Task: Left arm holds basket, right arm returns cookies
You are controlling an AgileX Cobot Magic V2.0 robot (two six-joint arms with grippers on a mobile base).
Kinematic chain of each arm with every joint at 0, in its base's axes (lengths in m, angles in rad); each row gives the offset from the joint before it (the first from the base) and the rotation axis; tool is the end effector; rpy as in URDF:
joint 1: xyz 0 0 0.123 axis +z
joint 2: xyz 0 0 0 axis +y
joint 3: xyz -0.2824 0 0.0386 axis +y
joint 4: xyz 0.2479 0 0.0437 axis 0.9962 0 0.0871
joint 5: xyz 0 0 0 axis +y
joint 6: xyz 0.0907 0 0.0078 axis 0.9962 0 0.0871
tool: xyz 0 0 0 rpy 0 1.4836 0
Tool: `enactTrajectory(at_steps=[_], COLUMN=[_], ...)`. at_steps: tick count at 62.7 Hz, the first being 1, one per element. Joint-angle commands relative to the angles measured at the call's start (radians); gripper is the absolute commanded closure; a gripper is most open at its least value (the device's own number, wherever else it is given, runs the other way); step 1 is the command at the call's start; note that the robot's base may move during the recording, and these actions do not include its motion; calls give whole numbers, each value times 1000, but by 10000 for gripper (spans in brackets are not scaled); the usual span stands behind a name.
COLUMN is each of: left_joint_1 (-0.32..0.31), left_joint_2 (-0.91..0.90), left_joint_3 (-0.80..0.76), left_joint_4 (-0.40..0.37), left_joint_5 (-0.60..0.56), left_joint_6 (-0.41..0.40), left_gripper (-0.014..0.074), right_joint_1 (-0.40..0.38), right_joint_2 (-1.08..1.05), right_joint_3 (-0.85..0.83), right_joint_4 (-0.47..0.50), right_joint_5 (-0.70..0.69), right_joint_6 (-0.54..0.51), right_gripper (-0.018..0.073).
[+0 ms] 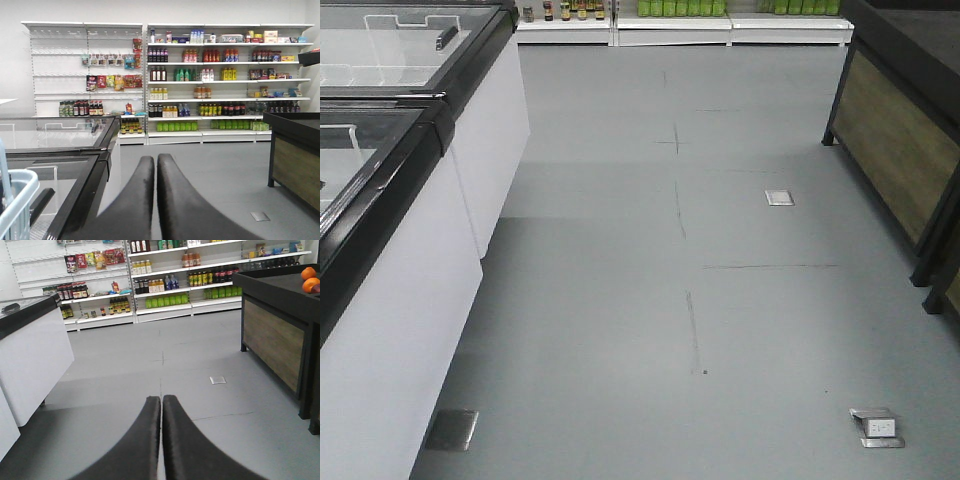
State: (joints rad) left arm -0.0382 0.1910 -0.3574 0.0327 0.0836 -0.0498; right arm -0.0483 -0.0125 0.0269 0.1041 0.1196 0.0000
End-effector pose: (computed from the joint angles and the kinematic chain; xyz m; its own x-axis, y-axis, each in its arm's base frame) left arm 0.0570 -0.0019 0.3139 0.1685 -0.0237 -0.9854 0.0384 0.9991 -0.0174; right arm 0.0566 -0.0016 0.1939 -0.0421 0.1053 -0.9935 0.0405 0.9938 0.1036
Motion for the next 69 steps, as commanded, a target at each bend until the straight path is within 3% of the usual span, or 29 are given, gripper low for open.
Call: enactTrajectory(at_steps=[1, 12, 21, 27, 32, 47, 52, 65, 69], left_joint_1=[-1, -1, -1, -1, -1, -1, -1, -1, -1], left_joint_2=[138, 330, 370, 369, 369, 369, 369, 369, 369], left_joint_3=[-141, -273, -285, -285, -285, -285, -285, -285, -285], left_joint_4=[5, 4, 3, 3, 3, 3, 3, 0, -40], left_joint_5=[-26, 42, 10, 6, 7, 5, 7, 6, 6], left_joint_6=[-9, -9, -10, -9, -9, -10, -10, -18, -49], left_gripper=[603, 603, 592, 538, 431, -44, -134, -107, -84], right_joint_1=[-5, -5, -5, -5, -5, -5, -5, -5, -5], right_joint_2=[-16, -16, -16, -16, -16, -16, -16, -16, -16], right_joint_3=[4, 4, 4, 4, 4, 4, 4, 4, 4], right_joint_4=[-1, -1, -1, -1, -1, -1, -1, -1, -1], right_joint_5=[-73, -73, -73, -73, -73, -73, -73, -73, -73], right_joint_6=[0, 0, 0, 0, 0, 0, 0, 0, 0], right_gripper=[568, 568, 568, 568, 568, 568, 568, 568, 568])
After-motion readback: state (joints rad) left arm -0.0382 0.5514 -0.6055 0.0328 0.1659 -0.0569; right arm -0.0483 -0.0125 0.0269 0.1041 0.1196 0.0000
